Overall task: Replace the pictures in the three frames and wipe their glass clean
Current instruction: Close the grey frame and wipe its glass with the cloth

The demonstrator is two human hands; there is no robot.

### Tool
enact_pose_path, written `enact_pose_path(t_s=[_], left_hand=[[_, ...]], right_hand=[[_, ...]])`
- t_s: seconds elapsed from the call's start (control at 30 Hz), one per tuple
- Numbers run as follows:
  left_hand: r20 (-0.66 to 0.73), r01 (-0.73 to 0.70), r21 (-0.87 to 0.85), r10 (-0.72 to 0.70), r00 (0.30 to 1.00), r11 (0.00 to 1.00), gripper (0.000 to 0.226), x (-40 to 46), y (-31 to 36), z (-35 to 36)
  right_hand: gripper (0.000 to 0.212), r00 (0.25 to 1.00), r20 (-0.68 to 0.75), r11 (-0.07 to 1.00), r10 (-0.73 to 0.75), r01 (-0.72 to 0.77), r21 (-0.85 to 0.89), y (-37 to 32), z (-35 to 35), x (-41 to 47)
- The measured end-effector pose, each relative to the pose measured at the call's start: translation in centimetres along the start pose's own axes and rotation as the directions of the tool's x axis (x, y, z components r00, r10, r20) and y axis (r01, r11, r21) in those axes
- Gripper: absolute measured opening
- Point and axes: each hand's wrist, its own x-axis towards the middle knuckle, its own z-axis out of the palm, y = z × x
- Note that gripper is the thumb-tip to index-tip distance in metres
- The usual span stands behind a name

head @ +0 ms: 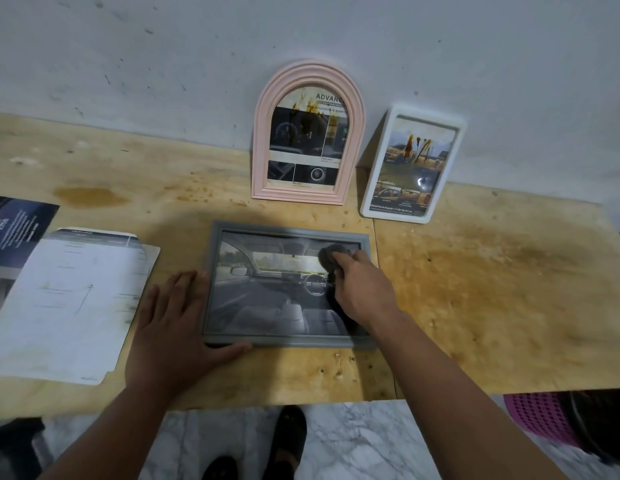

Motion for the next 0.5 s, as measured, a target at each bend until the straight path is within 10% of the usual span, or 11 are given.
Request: enact_pose_path(t_s=[0.37, 0.5], left_hand=[[-0.012, -0.006, 0.006, 0.006, 1.0, 1.0, 0.133, 0.0, -0.2, -0.2], [-0.013, -0.005, 0.011, 0.005, 1.0, 1.0, 0.133, -0.1, -0.2, -0.1]], right_hand=[[0.037, 0.973, 0.231, 0.991, -0.025, 0.055, -0.125, -0.1, -2.6, -3.5], [0.039, 1.0, 0.018, 1.0, 0.017, -0.017, -0.016, -1.0, -2.6, -0.8]])
